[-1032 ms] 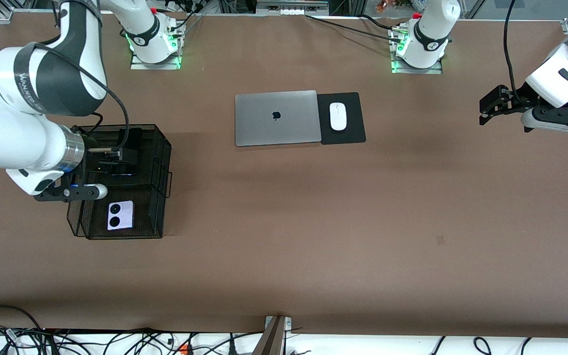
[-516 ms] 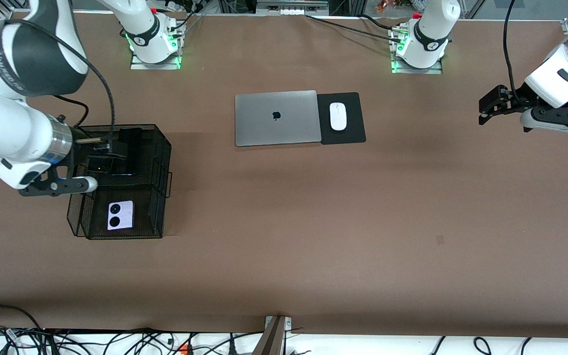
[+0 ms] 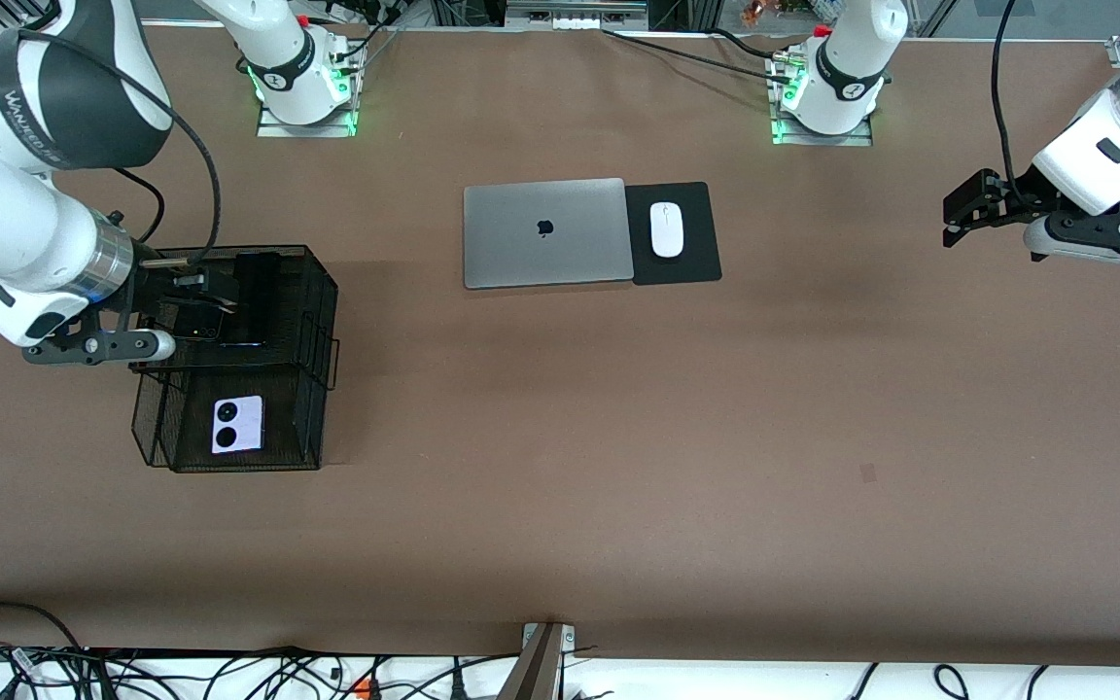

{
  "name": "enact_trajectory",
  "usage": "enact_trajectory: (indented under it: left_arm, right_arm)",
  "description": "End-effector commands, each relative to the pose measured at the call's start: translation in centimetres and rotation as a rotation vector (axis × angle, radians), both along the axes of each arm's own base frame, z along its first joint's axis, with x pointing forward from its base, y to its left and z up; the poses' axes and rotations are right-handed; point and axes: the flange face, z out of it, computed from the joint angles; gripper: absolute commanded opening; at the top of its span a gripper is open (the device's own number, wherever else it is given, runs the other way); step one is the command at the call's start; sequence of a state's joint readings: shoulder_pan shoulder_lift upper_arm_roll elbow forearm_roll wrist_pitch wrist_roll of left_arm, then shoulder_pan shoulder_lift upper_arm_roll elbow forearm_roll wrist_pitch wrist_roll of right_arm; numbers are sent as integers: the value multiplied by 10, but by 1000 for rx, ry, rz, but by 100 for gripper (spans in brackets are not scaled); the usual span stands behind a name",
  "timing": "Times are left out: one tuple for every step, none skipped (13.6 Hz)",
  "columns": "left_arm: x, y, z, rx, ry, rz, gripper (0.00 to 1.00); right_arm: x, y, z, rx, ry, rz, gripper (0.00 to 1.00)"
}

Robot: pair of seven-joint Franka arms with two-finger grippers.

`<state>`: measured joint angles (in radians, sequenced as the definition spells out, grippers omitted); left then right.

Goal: Place phones with both arms

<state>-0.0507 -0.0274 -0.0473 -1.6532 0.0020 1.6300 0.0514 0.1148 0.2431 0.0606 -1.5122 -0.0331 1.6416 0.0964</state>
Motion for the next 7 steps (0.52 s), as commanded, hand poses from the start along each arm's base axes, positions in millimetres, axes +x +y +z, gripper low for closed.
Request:
enact_trajectory:
  left_arm:
    - [0, 0, 2, 1, 3, -6, 100]
    - [0, 0, 2, 1, 3, -7, 100]
    - [0, 0, 3, 1, 1, -7, 100]
    - [0, 0, 2, 1, 3, -7, 100]
    - [0, 0, 2, 1, 1, -7, 100]
    - [0, 0, 3, 1, 0, -7, 100]
    - [0, 0, 4, 1, -4, -7, 100]
  right_arm:
    - [-5, 0, 2, -10, -29, 12, 100]
    - [-4, 0, 2, -9, -33, 13, 100]
    - [-4, 0, 2, -4, -25, 12, 100]
    - [-5, 2, 1, 2, -17, 10, 100]
    - [-5, 1, 1, 7, -17, 8, 100]
    - [-5, 1, 1, 7, -20, 9, 100]
    - [-3, 0, 2, 9, -24, 6, 100]
